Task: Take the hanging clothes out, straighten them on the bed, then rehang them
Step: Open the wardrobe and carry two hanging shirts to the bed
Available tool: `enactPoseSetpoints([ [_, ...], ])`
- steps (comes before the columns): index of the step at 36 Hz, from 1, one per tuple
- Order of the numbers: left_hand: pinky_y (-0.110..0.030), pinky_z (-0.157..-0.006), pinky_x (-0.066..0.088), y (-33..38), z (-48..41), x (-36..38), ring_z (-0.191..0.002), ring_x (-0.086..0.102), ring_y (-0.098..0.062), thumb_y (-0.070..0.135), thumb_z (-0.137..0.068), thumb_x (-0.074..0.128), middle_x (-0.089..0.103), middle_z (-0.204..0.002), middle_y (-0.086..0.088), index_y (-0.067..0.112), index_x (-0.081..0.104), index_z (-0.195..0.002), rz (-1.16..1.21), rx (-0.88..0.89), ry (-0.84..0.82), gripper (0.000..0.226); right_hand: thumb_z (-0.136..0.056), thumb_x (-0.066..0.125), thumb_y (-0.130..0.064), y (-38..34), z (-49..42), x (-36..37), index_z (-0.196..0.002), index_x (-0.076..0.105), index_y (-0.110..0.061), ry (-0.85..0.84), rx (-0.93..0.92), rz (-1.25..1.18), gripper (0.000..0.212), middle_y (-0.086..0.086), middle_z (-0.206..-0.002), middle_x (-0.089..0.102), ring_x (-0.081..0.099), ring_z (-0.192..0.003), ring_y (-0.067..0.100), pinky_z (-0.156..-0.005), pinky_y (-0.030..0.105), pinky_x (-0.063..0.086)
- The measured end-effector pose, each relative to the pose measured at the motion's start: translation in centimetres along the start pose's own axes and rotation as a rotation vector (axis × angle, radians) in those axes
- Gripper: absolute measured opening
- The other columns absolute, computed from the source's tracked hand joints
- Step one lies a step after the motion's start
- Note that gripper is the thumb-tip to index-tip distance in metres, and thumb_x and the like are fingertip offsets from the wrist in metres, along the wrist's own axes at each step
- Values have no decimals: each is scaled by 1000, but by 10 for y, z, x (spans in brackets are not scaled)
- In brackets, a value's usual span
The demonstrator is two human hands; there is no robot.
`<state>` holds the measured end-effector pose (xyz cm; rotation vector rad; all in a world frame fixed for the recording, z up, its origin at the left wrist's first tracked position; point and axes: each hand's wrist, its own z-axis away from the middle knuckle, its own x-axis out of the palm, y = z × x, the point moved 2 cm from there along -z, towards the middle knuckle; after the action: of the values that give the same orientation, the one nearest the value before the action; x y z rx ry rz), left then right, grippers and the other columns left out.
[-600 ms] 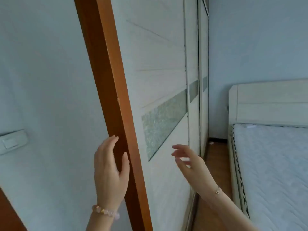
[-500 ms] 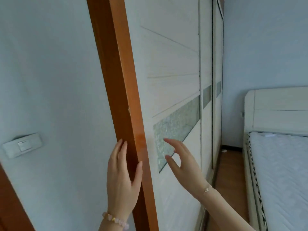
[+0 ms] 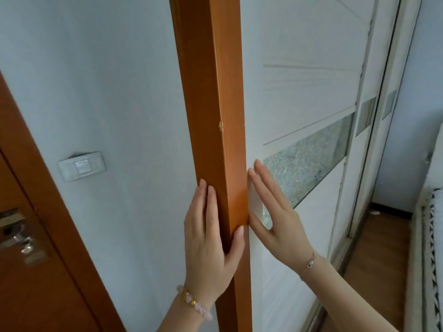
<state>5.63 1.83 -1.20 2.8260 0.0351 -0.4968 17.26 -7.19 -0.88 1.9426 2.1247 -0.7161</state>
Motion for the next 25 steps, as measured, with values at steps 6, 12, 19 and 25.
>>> enactPoseSetpoints([
  [6,-45,-103,37,2,1,-1,-137,26,-21,55,-93,30,21,-149,-4,23,11,-143,24,-24,-1,62,-96,54,-18,4,-1,2,-155,20,-18,28,46,-128,68,-21,-165,13,16,-157,11,-126,17,17],
  [12,-41,-107,37,10,2,-2,-140,19,-8,48,-92,37,19,-151,4,28,12,-143,79,-81,25,60,-94,62,-4,22,-5,-8,-155,21,-13,19,106,-118,74,-5,-163,21,16,-155,6,-125,13,16],
  [19,-44,-113,31,58,38,25,-142,28,-14,6,-82,51,33,-145,1,20,33,-136,109,20,163,59,-95,57,-4,58,-12,-23,-154,24,-6,58,111,-70,68,-3,-161,22,22,-152,14,-116,0,18],
  [25,-30,-115,29,62,38,102,-142,27,-7,10,-85,48,35,-146,10,21,31,-140,183,6,-106,58,-98,54,-9,106,-18,-33,-155,23,-11,76,130,-27,65,-7,-162,18,11,-153,-3,-118,1,16],
])
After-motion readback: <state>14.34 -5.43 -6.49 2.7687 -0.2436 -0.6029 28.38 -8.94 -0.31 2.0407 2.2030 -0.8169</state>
